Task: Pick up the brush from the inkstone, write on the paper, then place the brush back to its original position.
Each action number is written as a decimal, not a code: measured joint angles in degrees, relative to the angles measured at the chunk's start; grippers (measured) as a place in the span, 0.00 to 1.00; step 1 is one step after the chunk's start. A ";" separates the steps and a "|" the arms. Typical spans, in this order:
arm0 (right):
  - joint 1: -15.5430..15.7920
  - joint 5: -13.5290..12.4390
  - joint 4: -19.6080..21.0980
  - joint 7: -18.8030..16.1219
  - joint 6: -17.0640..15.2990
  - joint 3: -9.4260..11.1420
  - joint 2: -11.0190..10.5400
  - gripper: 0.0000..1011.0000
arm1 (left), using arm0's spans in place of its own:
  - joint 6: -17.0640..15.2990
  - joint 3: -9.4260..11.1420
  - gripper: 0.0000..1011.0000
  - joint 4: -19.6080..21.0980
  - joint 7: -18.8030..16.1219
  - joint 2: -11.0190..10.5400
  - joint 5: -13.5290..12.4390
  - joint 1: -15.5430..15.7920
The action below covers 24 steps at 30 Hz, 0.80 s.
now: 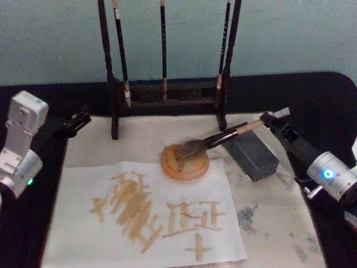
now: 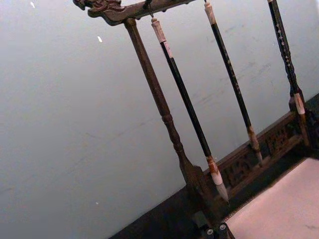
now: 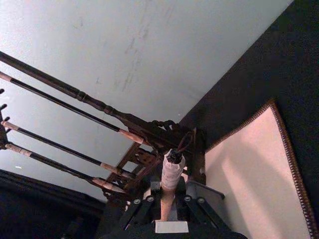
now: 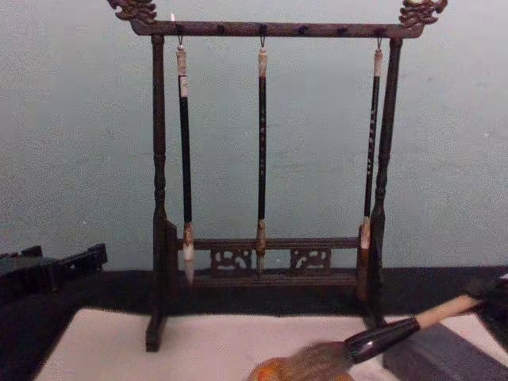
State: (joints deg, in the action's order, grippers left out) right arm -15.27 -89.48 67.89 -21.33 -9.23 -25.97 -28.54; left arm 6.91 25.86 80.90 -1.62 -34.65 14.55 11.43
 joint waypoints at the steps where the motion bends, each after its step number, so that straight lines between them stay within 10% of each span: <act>1: 0.03 0.00 0.11 0.26 0.00 -0.05 -0.11 0.16 | 0.00 0.00 0.99 0.00 0.00 0.00 0.00 0.00; 13: 0.07 0.06 0.10 0.33 0.01 -0.04 -0.11 0.17 | 0.00 0.00 0.99 0.00 0.00 0.00 0.00 0.00; 24: 0.08 0.12 0.03 0.31 0.02 0.00 -0.10 0.47 | 0.00 0.00 0.99 0.00 0.00 0.00 0.00 0.00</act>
State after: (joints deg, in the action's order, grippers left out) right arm -15.19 -89.36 67.92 -21.01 -9.21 -25.98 -28.64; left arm 6.91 25.86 80.90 -1.62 -34.65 14.55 11.43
